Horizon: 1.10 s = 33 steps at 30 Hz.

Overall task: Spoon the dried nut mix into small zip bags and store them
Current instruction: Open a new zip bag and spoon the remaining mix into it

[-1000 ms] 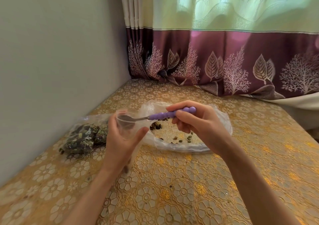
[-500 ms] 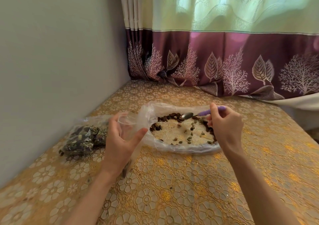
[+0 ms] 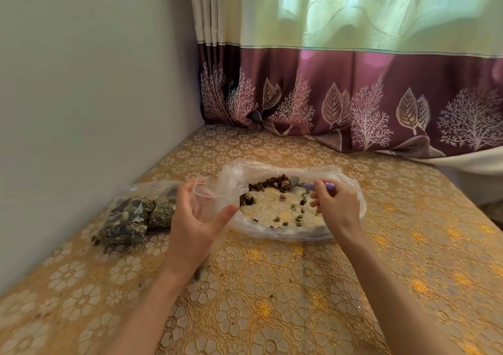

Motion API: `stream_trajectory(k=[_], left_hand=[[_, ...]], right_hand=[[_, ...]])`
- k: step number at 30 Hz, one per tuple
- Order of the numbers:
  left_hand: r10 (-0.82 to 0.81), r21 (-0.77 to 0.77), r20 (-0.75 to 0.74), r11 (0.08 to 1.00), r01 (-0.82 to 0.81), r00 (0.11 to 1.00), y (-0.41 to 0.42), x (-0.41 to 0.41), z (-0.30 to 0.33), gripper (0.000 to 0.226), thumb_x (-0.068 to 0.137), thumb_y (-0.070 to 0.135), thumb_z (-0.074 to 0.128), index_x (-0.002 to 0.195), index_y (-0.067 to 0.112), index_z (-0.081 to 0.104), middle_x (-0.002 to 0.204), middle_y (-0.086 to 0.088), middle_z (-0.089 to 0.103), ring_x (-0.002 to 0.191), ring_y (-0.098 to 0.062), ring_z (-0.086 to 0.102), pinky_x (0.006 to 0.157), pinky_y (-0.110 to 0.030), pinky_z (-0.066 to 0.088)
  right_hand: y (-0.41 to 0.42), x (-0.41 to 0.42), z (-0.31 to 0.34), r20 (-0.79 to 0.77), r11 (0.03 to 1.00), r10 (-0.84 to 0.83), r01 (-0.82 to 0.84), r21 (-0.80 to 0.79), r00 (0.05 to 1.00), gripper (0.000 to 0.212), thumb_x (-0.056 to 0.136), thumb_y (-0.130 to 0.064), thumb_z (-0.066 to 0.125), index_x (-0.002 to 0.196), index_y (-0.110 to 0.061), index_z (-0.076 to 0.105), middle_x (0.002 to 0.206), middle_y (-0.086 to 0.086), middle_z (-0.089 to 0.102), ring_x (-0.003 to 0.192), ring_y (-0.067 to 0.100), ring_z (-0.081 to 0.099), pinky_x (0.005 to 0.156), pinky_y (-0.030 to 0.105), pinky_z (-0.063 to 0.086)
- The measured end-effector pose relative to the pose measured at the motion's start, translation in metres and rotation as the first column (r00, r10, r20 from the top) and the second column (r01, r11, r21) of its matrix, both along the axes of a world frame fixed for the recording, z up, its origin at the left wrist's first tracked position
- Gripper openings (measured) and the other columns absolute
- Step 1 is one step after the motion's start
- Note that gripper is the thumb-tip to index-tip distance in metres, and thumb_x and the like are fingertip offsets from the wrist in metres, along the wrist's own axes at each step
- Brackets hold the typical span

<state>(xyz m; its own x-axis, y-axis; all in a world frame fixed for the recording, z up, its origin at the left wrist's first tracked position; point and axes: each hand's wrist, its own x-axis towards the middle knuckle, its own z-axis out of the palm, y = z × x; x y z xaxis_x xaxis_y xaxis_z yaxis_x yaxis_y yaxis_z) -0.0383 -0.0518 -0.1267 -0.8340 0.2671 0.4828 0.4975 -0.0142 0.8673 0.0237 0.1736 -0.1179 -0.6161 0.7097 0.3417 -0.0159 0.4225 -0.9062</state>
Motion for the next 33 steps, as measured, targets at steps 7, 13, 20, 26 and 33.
stream_trajectory(k=[7, 13, 20, 26, 33], left_hand=[[-0.004, -0.002, 0.020, 1.000, 0.004, 1.000, 0.000, 0.001, 0.001, 0.070, 0.064, 0.040, 0.073, 0.123, 0.022, 0.041, 0.103, 0.001, 0.063, 0.094, -0.006, 0.066, 0.089, -0.037, 0.053], [-0.011, 0.008, 0.043, 1.000, 0.010, 0.999, 0.000, 0.000, 0.002, 0.071, 0.065, 0.039, 0.074, 0.124, 0.017, 0.041, 0.107, -0.002, 0.063, 0.095, -0.008, 0.067, 0.087, -0.035, 0.054], [-0.019, 0.003, 0.069, 1.000, 0.019, 0.997, -0.002, 0.002, 0.002, 0.072, 0.065, 0.038, 0.074, 0.126, 0.018, 0.040, 0.109, -0.002, 0.063, 0.096, -0.010, 0.067, 0.088, -0.045, 0.053], [0.002, -0.017, 0.080, 1.000, 0.000, 0.997, -0.002, 0.003, 0.001, 0.072, 0.066, 0.040, 0.073, 0.126, 0.018, 0.041, 0.109, -0.003, 0.063, 0.095, -0.011, 0.067, 0.088, -0.044, 0.053], [0.009, -0.036, 0.105, 0.999, -0.005, 0.994, -0.002, 0.004, 0.001, 0.081, 0.065, 0.046, 0.074, 0.131, 0.017, 0.038, 0.114, -0.008, 0.062, 0.101, -0.017, 0.065, 0.093, -0.047, 0.050]], right_hand=[[-0.008, -0.005, -0.005, -0.022, 0.975, 0.063, -0.066, -0.213, 0.998, 0.019, 0.096, -0.010, 0.050, 0.094, -0.009, 0.069, 0.074, 0.008, 0.066, 0.058, 0.011, 0.056, 0.055, 0.024, 0.045], [-0.009, 0.000, -0.007, -0.034, 0.966, 0.053, -0.060, -0.250, 0.998, 0.018, 0.096, -0.007, 0.048, 0.100, -0.006, 0.066, 0.084, 0.009, 0.070, 0.057, 0.011, 0.055, 0.053, 0.023, 0.045], [-0.004, 0.001, -0.010, 0.009, 0.963, 0.064, -0.059, -0.264, 0.998, 0.024, 0.096, -0.009, 0.047, 0.098, 0.001, 0.069, 0.084, 0.018, 0.070, 0.057, 0.010, 0.054, 0.052, 0.021, 0.044], [-0.017, -0.011, -0.003, 0.022, 0.957, 0.155, -0.145, -0.250, 0.988, 0.026, 0.095, -0.006, 0.049, 0.083, -0.012, 0.072, 0.085, 0.020, 0.071, 0.062, 0.018, 0.056, 0.059, 0.030, 0.048], [-0.016, -0.010, 0.001, -0.091, 0.750, 0.214, -0.224, -0.623, 0.973, 0.024, 0.095, -0.003, 0.049, 0.092, 0.006, 0.071, 0.076, 0.015, 0.069, 0.055, 0.011, 0.058, 0.050, 0.015, 0.049]])
